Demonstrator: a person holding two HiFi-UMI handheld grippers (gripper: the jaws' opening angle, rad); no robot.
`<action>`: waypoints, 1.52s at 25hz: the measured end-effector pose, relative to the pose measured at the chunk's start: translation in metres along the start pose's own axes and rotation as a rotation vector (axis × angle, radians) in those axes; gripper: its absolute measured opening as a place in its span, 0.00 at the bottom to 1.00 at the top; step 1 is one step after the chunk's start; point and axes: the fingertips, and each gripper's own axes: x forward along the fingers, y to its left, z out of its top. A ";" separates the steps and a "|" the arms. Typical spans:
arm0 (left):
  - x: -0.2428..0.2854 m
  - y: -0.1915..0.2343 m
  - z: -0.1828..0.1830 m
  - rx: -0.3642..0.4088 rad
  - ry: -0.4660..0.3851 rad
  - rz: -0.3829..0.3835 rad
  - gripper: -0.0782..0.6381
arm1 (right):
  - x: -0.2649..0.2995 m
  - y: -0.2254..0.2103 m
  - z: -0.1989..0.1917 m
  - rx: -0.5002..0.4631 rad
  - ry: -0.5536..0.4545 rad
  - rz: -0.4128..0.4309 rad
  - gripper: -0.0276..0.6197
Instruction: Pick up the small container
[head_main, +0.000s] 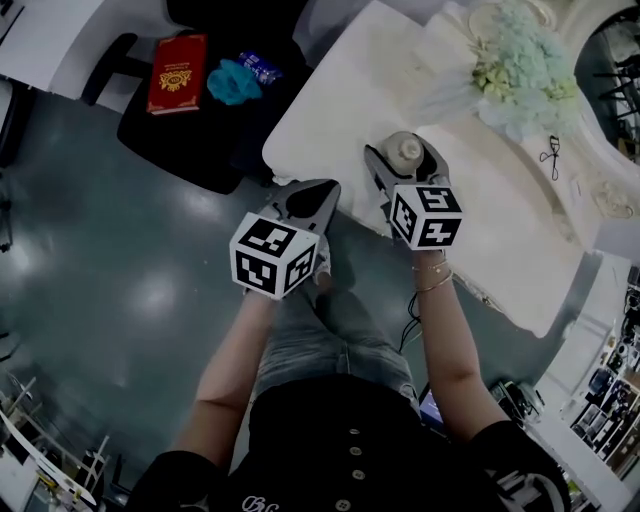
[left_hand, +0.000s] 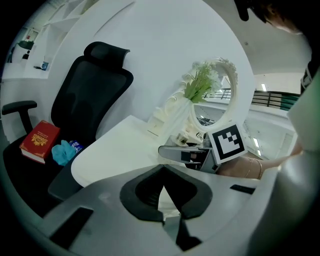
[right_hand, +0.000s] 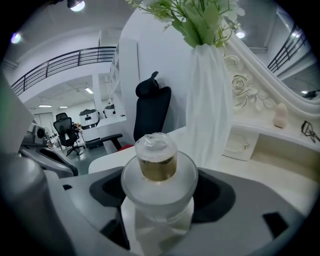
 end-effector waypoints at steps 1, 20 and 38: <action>0.001 0.001 0.000 -0.007 0.000 0.000 0.13 | 0.002 -0.001 0.000 -0.002 -0.001 -0.001 0.59; 0.002 -0.004 -0.003 -0.059 0.034 -0.028 0.12 | 0.004 -0.002 -0.007 -0.075 0.017 -0.033 0.57; -0.014 -0.006 0.006 -0.073 0.028 0.024 0.12 | -0.010 0.042 -0.011 -0.114 0.090 0.134 0.56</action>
